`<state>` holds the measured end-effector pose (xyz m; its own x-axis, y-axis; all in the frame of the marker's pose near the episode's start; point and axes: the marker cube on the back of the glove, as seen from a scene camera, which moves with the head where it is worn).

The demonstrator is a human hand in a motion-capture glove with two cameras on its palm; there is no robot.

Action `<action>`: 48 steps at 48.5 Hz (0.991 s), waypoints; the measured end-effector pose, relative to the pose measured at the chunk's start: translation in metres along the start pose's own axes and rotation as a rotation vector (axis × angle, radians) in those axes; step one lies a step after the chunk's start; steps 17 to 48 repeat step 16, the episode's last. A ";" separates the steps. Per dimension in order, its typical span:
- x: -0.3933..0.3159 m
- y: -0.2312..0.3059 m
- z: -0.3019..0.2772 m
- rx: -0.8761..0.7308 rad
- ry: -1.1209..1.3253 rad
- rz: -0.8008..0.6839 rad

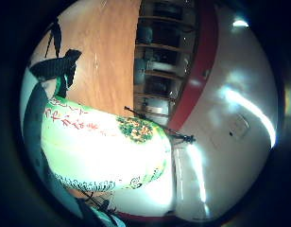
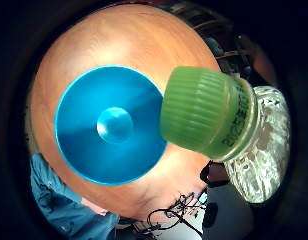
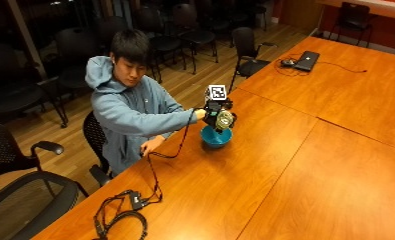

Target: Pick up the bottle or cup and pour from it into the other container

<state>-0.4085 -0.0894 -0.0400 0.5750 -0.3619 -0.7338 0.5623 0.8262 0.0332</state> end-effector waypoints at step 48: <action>0.003 0.002 0.006 0.022 0.093 -0.098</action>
